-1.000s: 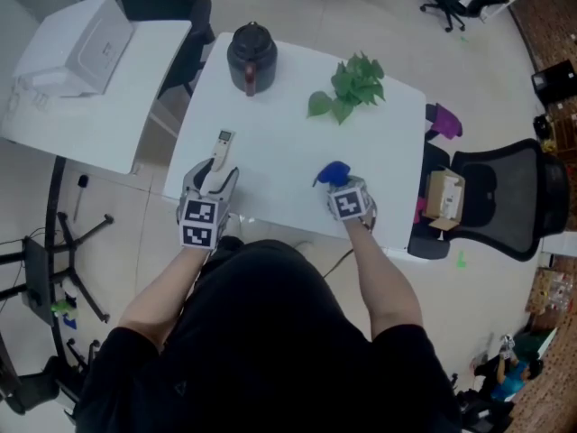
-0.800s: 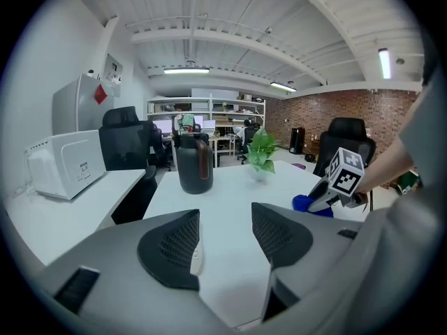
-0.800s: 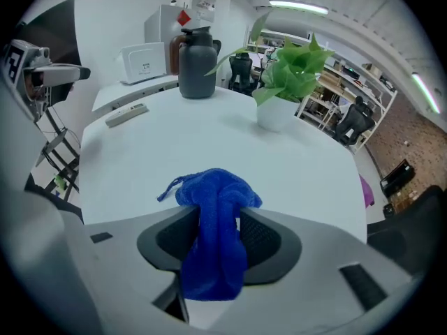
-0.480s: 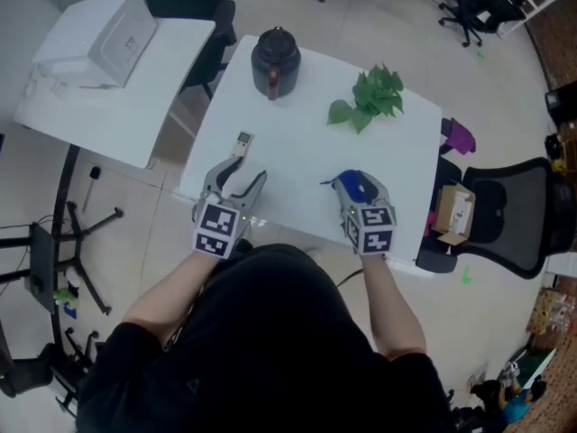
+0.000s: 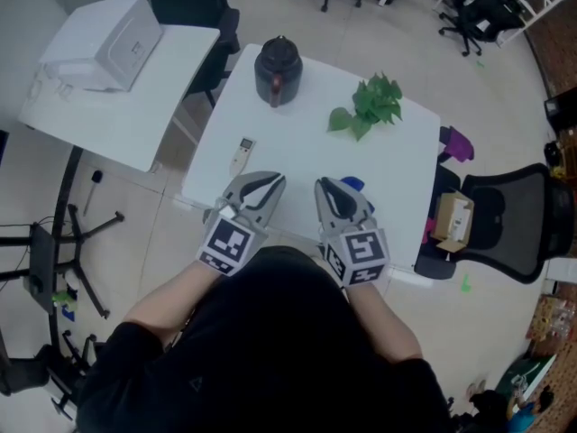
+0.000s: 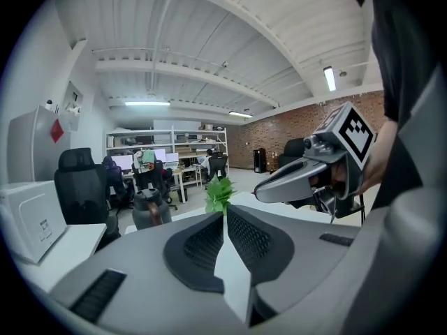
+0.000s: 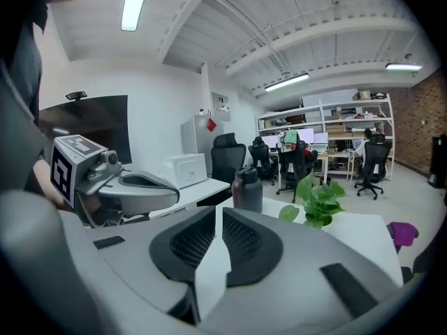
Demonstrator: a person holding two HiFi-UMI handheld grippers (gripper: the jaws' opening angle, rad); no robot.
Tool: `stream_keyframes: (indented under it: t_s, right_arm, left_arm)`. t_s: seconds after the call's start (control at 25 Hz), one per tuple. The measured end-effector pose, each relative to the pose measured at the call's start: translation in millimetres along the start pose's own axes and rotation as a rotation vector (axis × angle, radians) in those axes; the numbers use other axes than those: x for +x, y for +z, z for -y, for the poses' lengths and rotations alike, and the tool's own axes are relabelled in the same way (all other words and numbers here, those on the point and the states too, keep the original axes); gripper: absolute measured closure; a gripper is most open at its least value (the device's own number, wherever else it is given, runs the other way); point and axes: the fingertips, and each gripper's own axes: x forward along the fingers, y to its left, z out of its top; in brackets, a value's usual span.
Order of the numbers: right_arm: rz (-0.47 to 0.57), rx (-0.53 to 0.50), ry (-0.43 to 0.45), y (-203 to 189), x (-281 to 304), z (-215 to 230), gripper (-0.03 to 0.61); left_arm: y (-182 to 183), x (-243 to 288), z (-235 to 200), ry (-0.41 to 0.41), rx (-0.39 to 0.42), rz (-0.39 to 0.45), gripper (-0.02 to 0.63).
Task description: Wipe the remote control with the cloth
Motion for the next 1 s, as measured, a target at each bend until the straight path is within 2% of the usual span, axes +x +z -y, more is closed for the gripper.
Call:
stream_keyframes:
  t_s: [0.16, 1.0]
  right_arm:
    - [0.002, -0.013, 0.021, 1, 0, -7, 0.568]
    - [-0.015, -0.022, 0.031, -2, 1, -16, 0.571]
  left_arm:
    - [1, 1, 6, -0.012, 0.018, -0.002, 0.621]
    - [1, 2, 8, -0.007, -0.003, -0.017, 0.621]
